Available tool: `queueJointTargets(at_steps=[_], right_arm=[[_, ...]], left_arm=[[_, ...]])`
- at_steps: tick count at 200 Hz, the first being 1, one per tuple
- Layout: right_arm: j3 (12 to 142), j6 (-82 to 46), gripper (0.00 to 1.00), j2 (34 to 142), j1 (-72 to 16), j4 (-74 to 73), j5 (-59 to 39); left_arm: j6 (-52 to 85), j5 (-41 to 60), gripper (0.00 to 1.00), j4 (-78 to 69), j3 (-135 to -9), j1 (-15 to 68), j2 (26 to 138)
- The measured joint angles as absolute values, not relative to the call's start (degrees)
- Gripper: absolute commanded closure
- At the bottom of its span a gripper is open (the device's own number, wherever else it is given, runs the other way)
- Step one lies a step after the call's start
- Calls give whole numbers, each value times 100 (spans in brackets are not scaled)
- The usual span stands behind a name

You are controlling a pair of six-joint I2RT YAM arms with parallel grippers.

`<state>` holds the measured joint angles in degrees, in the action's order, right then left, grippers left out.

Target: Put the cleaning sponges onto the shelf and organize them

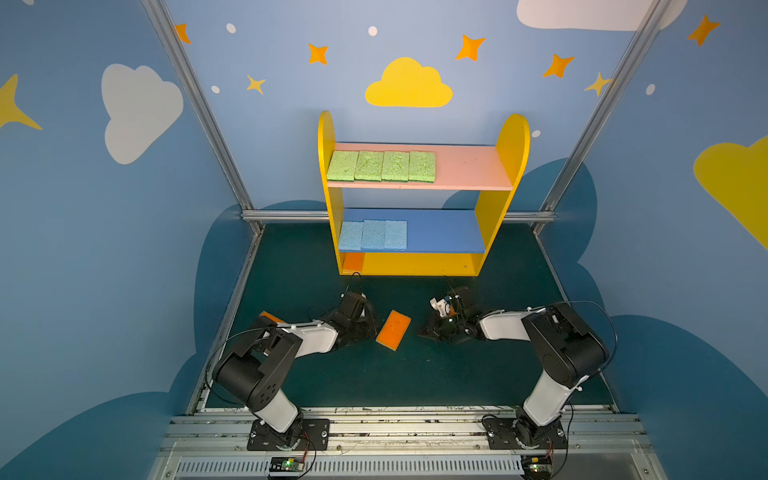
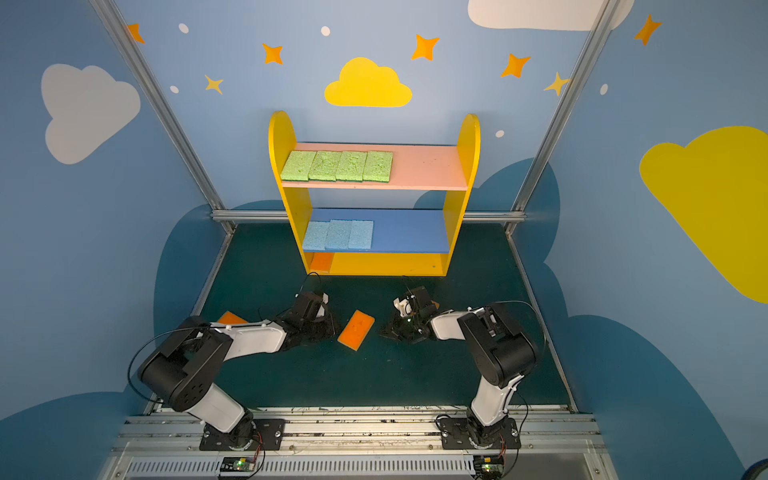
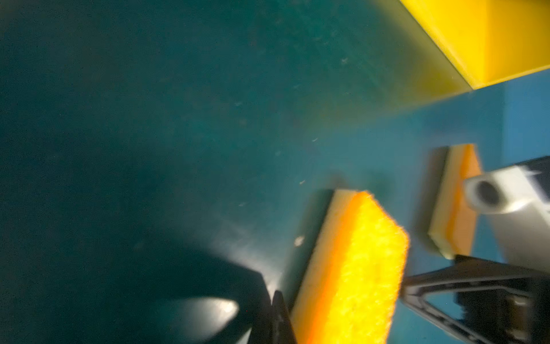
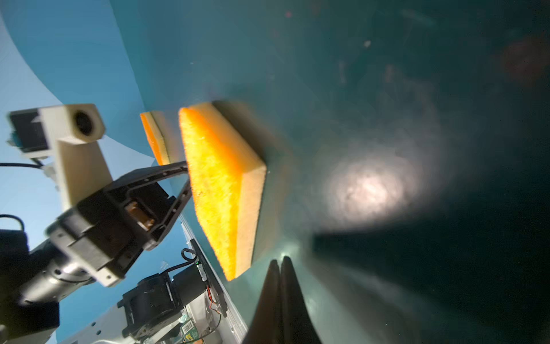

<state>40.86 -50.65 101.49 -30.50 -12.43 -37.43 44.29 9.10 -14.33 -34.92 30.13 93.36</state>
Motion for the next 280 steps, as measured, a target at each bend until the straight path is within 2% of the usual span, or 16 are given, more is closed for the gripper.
queueJointTargets(at_steps=[94, 155, 188, 228, 254, 280], right_arm=[[5487, -4980, 100, 10980, -3046, -904, -3758], [5472, -4421, 57, 10606, -2644, -117, -3760], [5328, -3913, 44, 10066, -2473, 285, -3824], [5041, -3551, 41, 9891, -2615, 600, -3931], [5002, -3500, 52, 9894, -2692, 784, -3997], [4989, -3562, 53, 9929, -2768, 755, -4093]], left_arm=[[4720, 926, 97, -2073, -3234, 3778, 9395], [4805, 947, 97, -2088, -3094, 3649, 9266], [4823, 952, 97, -2091, -3096, 3649, 9266], [4821, 967, 97, -2091, -3114, 3640, 9290], [4823, 993, 97, -2084, -3186, 3638, 9349], [4823, 1002, 97, -2084, -3203, 3638, 9369]])
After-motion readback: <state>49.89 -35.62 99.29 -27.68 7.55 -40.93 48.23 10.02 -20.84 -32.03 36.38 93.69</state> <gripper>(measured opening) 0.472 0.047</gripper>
